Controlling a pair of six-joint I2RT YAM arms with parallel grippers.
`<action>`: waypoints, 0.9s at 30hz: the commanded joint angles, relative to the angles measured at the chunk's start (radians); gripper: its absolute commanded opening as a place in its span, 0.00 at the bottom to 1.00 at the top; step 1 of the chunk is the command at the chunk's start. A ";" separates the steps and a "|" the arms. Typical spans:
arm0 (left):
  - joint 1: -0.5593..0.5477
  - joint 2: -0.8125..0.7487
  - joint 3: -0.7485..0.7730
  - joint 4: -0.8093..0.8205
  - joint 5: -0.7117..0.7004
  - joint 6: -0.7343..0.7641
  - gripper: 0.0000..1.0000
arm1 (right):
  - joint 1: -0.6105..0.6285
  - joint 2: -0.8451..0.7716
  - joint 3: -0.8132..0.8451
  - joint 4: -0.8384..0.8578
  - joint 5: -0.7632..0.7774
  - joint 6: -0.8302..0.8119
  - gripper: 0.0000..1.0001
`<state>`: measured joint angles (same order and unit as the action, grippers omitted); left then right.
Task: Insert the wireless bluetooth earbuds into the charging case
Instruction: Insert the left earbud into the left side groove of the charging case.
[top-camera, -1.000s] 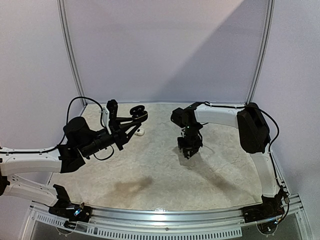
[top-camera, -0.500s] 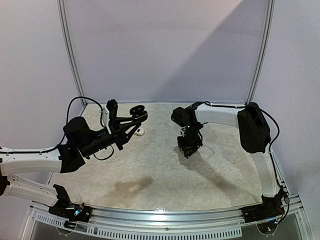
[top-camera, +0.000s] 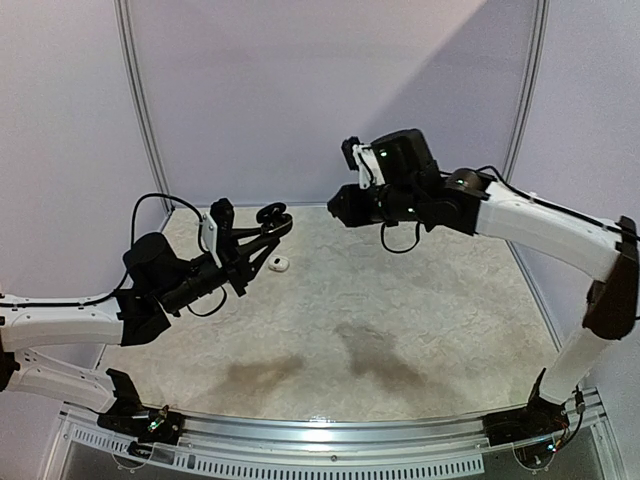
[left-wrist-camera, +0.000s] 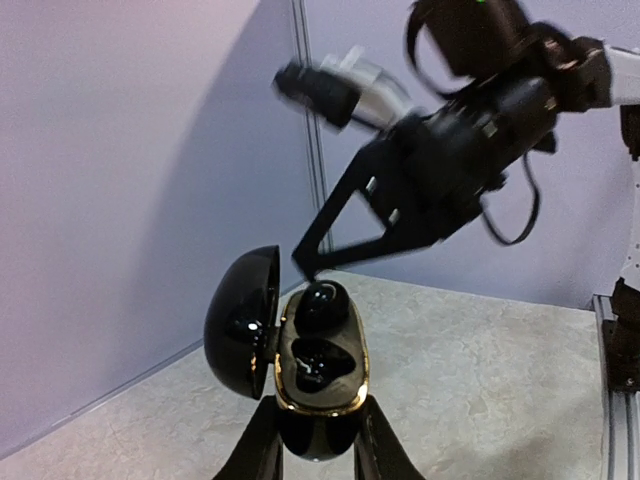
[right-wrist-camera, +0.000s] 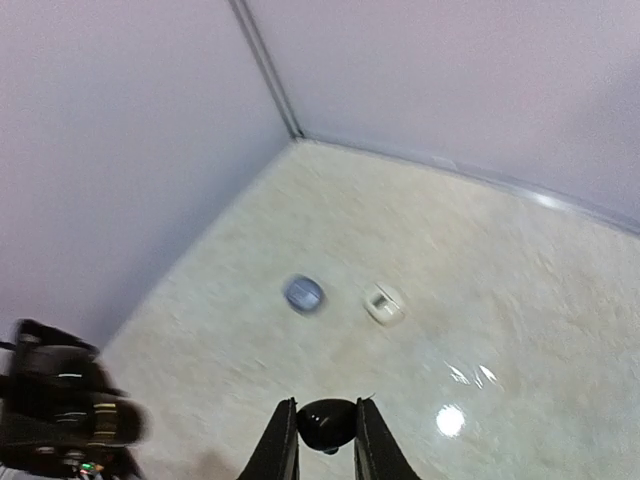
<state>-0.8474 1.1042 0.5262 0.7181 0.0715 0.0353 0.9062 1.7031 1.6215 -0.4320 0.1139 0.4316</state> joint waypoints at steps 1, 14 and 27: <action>0.010 0.006 -0.002 0.062 -0.023 0.090 0.00 | 0.102 -0.093 -0.154 0.503 0.019 -0.120 0.00; 0.010 0.001 -0.003 0.079 -0.026 0.099 0.00 | 0.256 -0.022 -0.209 0.848 -0.064 -0.363 0.00; 0.011 0.002 0.000 0.086 -0.030 0.055 0.00 | 0.255 0.006 -0.253 0.862 -0.010 -0.362 0.00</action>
<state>-0.8463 1.1061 0.5262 0.7734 0.0471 0.1024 1.1637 1.6802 1.3804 0.4049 0.0757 0.0807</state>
